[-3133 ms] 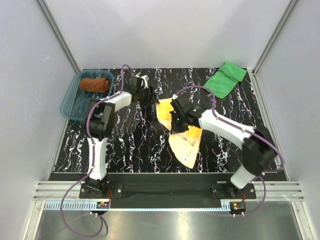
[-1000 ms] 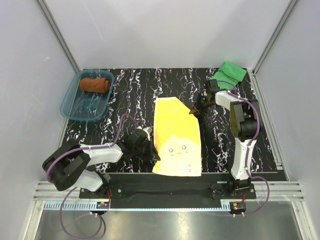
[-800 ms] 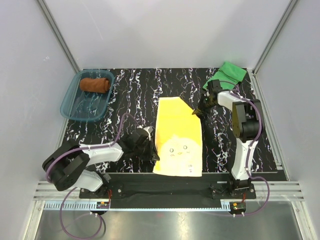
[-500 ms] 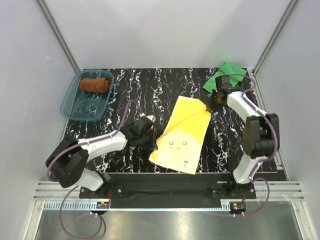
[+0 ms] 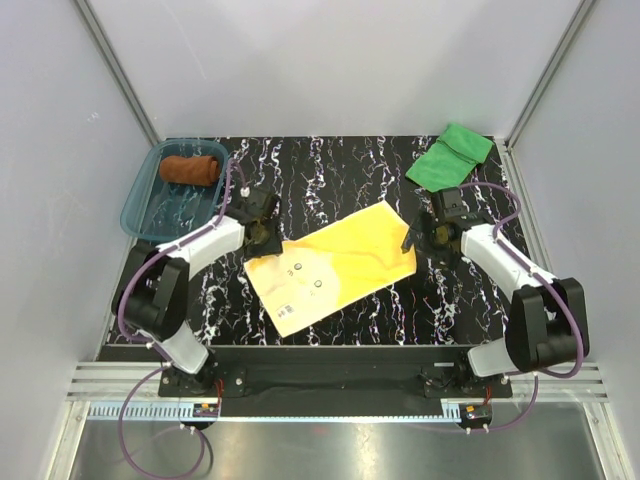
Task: Roll the towels
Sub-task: Flatten the towel
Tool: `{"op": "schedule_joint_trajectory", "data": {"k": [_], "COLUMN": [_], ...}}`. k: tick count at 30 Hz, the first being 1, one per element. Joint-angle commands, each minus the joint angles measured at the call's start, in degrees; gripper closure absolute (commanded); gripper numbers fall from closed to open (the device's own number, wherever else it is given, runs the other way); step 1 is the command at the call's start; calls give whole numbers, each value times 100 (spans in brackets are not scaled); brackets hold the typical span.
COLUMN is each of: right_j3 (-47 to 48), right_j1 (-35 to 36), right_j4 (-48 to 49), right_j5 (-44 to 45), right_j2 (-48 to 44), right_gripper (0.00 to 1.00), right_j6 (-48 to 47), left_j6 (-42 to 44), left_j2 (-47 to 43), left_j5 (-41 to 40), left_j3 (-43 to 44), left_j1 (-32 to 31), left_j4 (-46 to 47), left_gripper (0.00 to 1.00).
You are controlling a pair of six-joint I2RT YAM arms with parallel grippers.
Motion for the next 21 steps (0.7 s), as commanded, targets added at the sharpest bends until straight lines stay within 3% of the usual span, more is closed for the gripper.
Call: {"op": "schedule_joint_trajectory", "data": {"k": [1,2,5,10,14,18,21], "right_j3": [-112,-156,-262,-166,-156,-296,-402], "right_j1": [-16,-16,-60,-429,-544,-544,-544], "right_j4": [481,743,1218,1668,2019,2345,2512], "right_j5": [-159,-430,-722,-863,-1117,-1346,-1373], "right_j2": [215,346,602,1191,1542,1842,1851], "right_gripper": [0,0,0,6,17,24,37], "right_j6": [200,244,385,455,543,622,631], "left_j6": [-37,-80,-98,-335,-721,-1117,-1311], "left_j2": [-591,-776,-1435,-2567,-3105,-2809,-2397], "left_j5": [-737,-1017,-1161,-398,25,-1,358], "left_j3": [34,-2,-116,-651,-1486,-2162,-2576], "left_j1": [-27,-27,-27,-88,-474,-1055,-1064], "left_j4": [-329,-417,-558,-471,21,232,803], "left_gripper": [42,31,23,27,34,34,30]}}
